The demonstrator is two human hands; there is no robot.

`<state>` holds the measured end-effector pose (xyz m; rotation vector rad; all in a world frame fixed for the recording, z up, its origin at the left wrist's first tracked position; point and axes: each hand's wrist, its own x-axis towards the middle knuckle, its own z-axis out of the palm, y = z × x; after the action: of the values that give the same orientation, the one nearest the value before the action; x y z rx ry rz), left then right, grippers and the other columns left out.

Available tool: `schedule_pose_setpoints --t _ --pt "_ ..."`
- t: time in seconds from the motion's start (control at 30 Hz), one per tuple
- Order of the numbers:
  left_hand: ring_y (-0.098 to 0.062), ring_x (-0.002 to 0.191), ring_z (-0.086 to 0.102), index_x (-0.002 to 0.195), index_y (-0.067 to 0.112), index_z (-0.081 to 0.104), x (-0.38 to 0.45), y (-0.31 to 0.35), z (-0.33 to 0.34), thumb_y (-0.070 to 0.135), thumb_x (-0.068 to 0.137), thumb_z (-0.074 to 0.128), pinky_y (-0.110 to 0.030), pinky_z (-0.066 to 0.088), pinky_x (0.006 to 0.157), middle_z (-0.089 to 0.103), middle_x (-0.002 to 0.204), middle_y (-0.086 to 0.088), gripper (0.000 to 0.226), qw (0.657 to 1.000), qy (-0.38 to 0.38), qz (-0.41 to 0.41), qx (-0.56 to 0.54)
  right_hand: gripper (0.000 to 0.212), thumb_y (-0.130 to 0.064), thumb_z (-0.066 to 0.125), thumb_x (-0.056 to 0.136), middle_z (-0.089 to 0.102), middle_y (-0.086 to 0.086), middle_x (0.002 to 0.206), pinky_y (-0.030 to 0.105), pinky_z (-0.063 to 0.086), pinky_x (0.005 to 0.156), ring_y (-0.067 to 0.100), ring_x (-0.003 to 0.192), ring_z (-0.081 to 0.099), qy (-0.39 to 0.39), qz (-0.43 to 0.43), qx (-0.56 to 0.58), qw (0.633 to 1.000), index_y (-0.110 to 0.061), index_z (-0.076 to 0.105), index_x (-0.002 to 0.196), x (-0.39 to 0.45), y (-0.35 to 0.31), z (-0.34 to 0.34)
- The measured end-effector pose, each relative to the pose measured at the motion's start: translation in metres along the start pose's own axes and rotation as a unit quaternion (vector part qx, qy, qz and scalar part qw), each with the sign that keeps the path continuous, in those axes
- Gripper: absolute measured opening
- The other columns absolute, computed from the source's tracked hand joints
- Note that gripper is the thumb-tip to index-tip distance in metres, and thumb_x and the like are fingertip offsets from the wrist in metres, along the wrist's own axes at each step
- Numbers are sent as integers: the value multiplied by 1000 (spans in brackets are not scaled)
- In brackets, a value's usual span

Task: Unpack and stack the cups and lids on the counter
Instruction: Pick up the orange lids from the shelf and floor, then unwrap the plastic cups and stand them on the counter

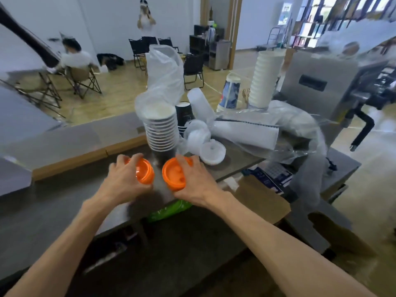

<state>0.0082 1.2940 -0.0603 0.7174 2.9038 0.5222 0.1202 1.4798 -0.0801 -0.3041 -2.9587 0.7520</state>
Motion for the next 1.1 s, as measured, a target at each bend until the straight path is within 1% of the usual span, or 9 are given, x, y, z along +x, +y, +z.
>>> schedule_pose_setpoints --t 0.1,0.2,0.3,0.43,0.6,0.77,0.9,1.0,1.1 --pt "-41 138 32 155 34 23 19 -28 0 47 69 86 -55 38 111 25 153 -15 107 999 4 -47 -1 111 -38 81 78 15 13 159 51 33 118 40 146 25 -36 -31 32 998 -29 7 160 35 -17 19" --pt "-42 144 25 158 33 15 28 -44 6 49 64 89 -57 35 114 10 160 -12 120 998 4 -66 -9 110 -37 82 80 19 12 157 48 34 118 35 146 27 -38 -39 85 995 -30 7 159 52 -29 43" --pt "-43 146 24 159 31 13 24 -51 12 47 66 88 -58 35 114 4 163 -10 121 996 6 -85 -20 106 -34 82 81 24 8 151 45 37 116 30 143 32 -28 -38 128 991 -30 9 157 59 -27 58" --pt "-40 144 30 158 26 20 13 -47 18 41 72 85 -56 38 113 12 162 -12 109 994 44 -101 -11 103 -34 80 84 23 6 156 45 35 118 27 145 32 -48 -59 139 987 -32 8 157 63 -12 57" --pt "-38 142 35 153 21 35 -6 -22 21 46 70 85 -57 32 115 31 158 -17 100 983 110 -111 101 94 -33 78 85 29 6 154 43 39 115 26 142 36 -48 -112 114 986 -29 18 157 59 9 42" --pt "-37 129 50 138 19 53 -36 50 27 36 74 82 -55 43 106 50 142 -14 72 973 168 -85 133 67 -33 72 91 40 8 148 40 41 112 26 135 42 -28 -191 35 981 -16 41 147 38 45 -2" --pt "-28 111 61 123 18 66 -48 142 38 25 83 75 -45 51 93 64 122 -4 41 976 201 3 83 37 -28 67 94 55 6 129 40 49 101 23 118 53 2 -238 42 970 -13 60 128 16 83 -54" --pt "-22 104 62 119 17 68 -39 215 47 18 87 69 -38 52 92 66 114 -1 32 980 187 67 28 22 -22 60 95 61 4 114 36 53 88 20 102 58 44 -248 42 967 -14 65 115 -1 120 -97" --pt "-16 104 61 120 21 64 -25 273 51 23 92 63 -35 53 89 63 114 4 28 974 200 109 -6 19 -12 58 92 64 6 107 36 52 82 22 98 58 95 -238 33 966 -10 67 109 -13 158 -137"
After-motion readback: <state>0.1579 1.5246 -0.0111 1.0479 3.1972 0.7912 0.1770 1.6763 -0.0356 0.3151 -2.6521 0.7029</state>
